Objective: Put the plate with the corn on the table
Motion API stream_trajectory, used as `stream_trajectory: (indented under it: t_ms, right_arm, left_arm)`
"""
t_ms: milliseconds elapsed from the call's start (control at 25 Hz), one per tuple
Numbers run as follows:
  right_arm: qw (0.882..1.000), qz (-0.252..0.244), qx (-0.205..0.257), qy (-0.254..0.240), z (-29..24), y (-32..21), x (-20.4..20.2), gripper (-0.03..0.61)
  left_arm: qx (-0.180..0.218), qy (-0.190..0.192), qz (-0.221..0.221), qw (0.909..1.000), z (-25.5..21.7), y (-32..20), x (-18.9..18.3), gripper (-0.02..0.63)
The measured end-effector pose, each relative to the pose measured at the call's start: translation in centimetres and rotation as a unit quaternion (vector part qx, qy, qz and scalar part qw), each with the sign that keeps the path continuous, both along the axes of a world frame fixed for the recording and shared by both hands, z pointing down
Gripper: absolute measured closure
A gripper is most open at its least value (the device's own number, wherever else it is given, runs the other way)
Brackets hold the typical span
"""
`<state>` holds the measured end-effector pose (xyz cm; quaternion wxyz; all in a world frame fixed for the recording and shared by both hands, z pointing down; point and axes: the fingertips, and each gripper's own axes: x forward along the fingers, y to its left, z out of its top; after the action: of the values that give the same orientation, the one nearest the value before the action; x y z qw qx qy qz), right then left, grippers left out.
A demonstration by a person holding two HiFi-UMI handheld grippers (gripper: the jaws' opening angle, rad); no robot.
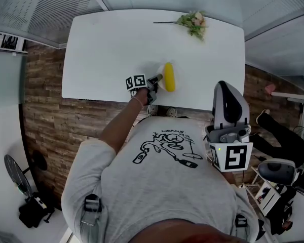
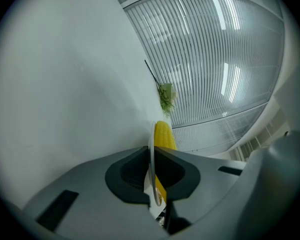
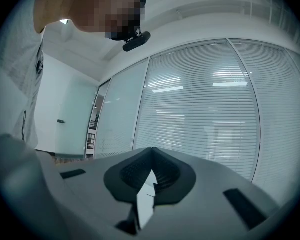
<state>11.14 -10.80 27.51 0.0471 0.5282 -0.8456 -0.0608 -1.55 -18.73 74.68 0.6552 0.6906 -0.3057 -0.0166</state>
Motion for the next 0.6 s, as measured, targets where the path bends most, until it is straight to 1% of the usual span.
stream_trajectory:
  t_ms: [280,480,600]
  right_arm:
    - [1.0,0.0,-0.002,0.0,0.0,0.12,0.41,0.572]
    - [1.0,-0.002,-0.003,-0.001,0.16,0.0,0.47,0.572]
    - [1.0,-0.003,-0.004,-0.001,0.17,-0.03,0.36,0.572]
  left_arm:
    - [-0.006,-0.016,0.004,0.9998,0.56,-0.05,0.07,0.58]
    - [0.0,-0.025,0.009,0.9996,0.41,-0.27,0.23,0.58]
    - [0.006,-0.041,0.018,0.999,0.32,-0.36,0.24,0.58]
